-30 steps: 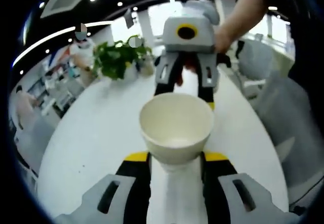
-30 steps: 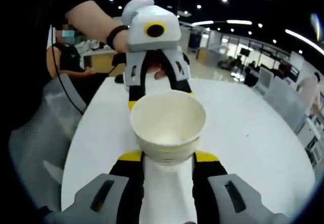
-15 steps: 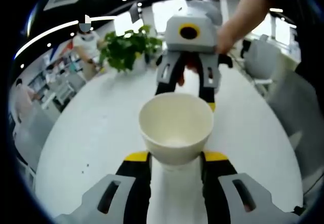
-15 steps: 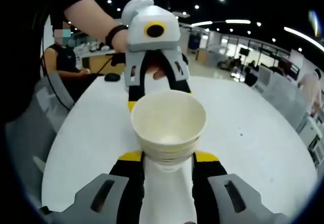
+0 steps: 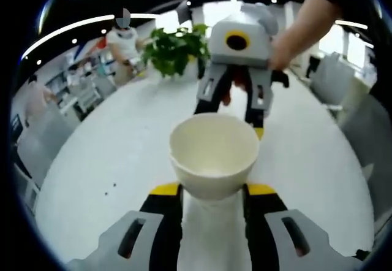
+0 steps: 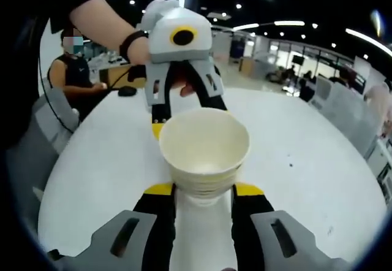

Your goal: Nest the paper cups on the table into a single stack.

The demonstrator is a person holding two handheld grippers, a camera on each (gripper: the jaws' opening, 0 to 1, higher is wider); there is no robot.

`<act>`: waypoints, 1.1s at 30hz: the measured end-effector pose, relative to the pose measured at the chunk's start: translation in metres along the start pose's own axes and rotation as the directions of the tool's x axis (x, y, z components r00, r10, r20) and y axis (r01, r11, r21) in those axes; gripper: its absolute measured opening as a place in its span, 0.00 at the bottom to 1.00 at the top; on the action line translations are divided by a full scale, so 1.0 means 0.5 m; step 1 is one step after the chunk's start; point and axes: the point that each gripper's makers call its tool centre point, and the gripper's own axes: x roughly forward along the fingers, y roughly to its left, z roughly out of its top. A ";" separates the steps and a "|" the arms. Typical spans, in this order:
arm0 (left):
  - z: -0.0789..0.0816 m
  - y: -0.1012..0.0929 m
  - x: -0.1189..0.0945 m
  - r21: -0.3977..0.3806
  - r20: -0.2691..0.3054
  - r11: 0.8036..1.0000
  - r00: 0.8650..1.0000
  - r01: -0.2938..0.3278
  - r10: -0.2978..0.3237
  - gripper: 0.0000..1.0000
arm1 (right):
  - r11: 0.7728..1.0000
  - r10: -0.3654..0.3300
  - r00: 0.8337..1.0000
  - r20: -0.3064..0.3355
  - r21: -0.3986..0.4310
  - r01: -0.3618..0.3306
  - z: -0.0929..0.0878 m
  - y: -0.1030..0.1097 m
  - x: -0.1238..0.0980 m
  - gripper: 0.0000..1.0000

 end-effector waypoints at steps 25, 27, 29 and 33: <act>-0.018 0.007 0.023 -0.029 0.000 0.999 0.999 -0.045 0.045 0.45 | 1.000 -0.018 1.000 -0.022 0.002 0.018 -0.012 -0.010 0.023 0.33; -0.017 0.008 0.025 -0.030 0.007 0.999 0.999 -0.041 0.042 0.47 | 1.000 -0.023 0.999 -0.028 0.001 0.023 -0.015 -0.012 0.023 0.34; -0.018 0.009 0.028 -0.016 0.001 0.999 0.999 -0.043 0.043 0.48 | 1.000 -0.027 0.999 -0.040 -0.016 0.027 -0.019 -0.012 0.023 0.33; -0.017 0.019 0.027 0.006 -0.006 0.997 0.997 -0.074 0.074 0.55 | 0.999 -0.035 0.997 -0.062 -0.018 0.034 -0.028 -0.013 0.021 0.36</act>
